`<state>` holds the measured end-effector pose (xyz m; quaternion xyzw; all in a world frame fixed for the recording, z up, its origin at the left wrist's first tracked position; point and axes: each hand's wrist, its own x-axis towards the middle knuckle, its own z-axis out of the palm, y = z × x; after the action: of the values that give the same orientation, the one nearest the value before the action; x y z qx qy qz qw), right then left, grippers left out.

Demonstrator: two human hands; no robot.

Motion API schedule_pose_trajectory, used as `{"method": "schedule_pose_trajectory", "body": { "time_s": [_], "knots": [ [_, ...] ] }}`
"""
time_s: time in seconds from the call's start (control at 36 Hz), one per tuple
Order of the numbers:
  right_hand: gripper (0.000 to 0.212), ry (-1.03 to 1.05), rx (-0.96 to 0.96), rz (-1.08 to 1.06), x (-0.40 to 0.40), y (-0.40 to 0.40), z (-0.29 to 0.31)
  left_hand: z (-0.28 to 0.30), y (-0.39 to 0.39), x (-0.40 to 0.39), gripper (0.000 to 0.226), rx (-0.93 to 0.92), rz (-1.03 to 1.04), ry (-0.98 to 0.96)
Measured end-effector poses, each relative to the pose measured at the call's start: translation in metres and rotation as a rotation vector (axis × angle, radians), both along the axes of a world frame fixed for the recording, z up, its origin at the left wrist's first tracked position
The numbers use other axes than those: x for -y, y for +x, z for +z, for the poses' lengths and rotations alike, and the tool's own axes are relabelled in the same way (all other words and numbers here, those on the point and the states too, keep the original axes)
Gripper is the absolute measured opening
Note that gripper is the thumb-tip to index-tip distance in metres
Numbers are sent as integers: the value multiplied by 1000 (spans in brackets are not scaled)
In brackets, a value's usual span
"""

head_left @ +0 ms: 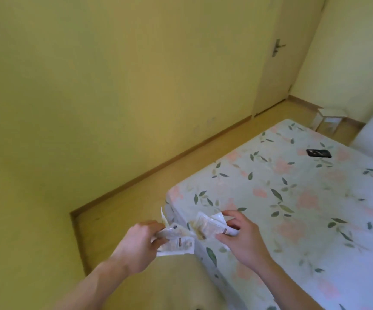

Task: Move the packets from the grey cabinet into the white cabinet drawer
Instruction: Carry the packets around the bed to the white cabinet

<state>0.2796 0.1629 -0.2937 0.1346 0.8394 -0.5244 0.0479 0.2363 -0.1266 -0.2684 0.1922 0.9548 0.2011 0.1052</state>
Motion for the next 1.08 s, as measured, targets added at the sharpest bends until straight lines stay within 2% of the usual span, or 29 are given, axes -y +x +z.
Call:
{"method": "schedule_pose_trajectory", "body": {
  "time_s": [0.11,0.22,0.28,0.47,0.64,0.72,0.97,1.08],
  "knots": [
    [47,2,-7,95,33,-78,12,5,-45,41,14,1,150,35],
    [44,30,-14,173,63,-152,17,6,-94,75,41,22,225,54],
    [44,40,-6,186,78,-187,17,6,-122,92,44,31,245,60],
    [46,54,-13,172,132,-301,8,-7,-248,155,25,1,242,102],
    [52,32,3,61,168,-387,5,-7,-375,185,9,-4,131,74],
    [52,19,18,-5,172,-423,7,-4,-438,184,8,6,60,48],
    [47,15,0,-206,140,-540,5,-8,-616,136,3,-24,-166,100],
    [47,-4,5,-303,120,-595,-6,-5,-690,105,8,-46,-230,91]
  ]
}}
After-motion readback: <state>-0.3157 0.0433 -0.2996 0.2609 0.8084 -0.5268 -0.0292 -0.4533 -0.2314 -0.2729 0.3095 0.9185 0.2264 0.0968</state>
